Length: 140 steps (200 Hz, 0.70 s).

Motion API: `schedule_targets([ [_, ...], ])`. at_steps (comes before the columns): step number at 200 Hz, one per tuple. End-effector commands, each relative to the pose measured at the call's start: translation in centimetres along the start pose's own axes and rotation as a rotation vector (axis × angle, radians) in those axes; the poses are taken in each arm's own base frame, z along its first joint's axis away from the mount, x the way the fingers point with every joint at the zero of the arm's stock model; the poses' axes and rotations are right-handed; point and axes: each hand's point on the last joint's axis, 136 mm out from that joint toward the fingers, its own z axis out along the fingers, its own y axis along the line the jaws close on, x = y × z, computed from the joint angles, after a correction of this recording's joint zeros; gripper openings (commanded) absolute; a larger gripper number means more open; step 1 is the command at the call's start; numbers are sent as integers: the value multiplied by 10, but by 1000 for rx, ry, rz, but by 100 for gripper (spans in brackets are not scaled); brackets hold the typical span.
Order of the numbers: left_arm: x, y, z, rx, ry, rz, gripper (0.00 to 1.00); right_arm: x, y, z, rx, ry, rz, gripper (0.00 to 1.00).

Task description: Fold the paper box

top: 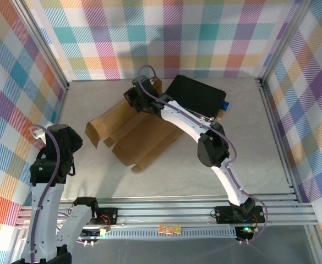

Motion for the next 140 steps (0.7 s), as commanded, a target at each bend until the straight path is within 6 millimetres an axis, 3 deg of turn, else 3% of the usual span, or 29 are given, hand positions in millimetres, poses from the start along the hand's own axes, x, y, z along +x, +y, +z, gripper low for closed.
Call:
schedule_targets([
  [1,-11,-5,2,11,-26,-11,75,-18,43,-63,-65,-161,34,0],
  [25,-18,-13,8,23,-43,-25,75,-14,36,-100,14,-232,96,0],
  [87,-33,-45,11,95,-79,23,76,0,-26,-182,248,-323,275,0],
  [111,-30,-61,10,152,-66,79,73,-6,-58,-183,253,-355,345,0],
  [140,-11,-77,15,232,-13,147,70,-39,-63,-156,126,-373,377,0],
])
